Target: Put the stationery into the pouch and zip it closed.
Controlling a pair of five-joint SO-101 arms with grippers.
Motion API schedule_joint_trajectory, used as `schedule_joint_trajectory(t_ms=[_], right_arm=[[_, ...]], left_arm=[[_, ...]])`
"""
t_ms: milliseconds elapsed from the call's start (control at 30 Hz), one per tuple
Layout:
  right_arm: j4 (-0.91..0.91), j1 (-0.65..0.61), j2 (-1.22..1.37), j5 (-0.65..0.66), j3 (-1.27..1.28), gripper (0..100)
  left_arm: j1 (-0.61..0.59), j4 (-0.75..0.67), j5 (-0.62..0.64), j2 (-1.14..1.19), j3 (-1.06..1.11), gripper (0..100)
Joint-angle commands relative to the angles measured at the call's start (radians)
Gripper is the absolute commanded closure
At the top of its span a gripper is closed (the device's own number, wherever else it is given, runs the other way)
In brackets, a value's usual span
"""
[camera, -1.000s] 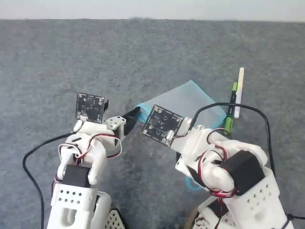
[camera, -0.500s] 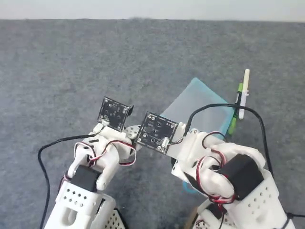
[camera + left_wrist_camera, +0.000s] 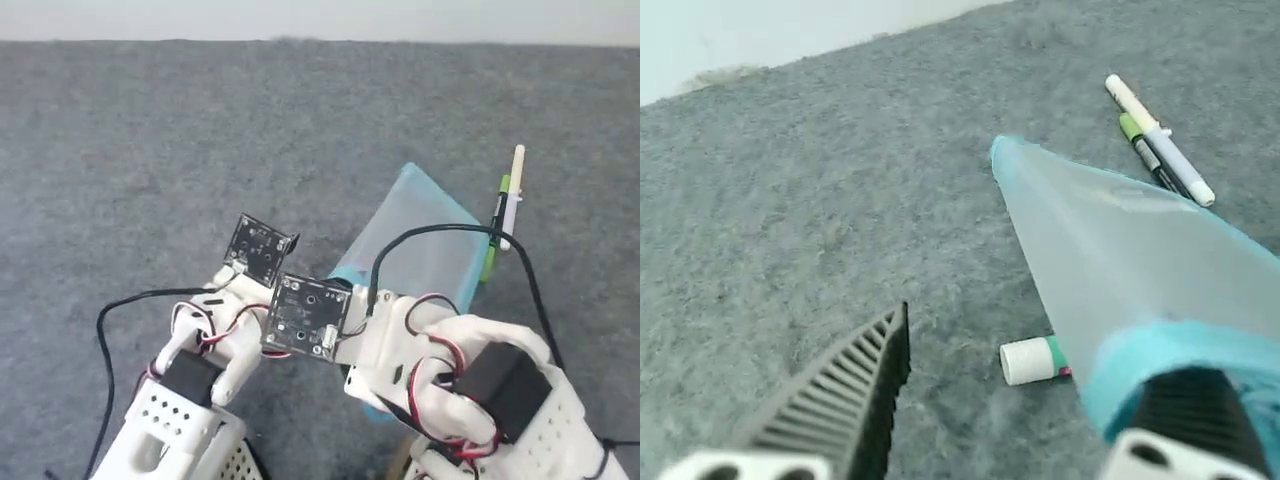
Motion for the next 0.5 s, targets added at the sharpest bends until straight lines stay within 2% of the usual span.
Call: schedule_joint_trajectory(t_ms=[0, 100, 267, 467], right_arm=[[0.038, -0.018, -0.071, 0.005, -0.06, 99.2], [0.039, -0.012, -0.093, 0.003, -0.046, 99.2], [0.039, 0.004, -0.091, 0.003, 0.005, 99.2], [0.03, 0.196, -0.091, 0.009, 0.014, 99.2]], left_arm=[[0.012, -0.041, 0.009, -0.017, -0.008, 70], [0.006, -0.041, 0.009, -0.025, -0.008, 78], [-0.034, -0.041, 0.006, -0.025, -0.013, 97], [-0.264, -0.04, 0.015, -0.025, -0.041, 99]])
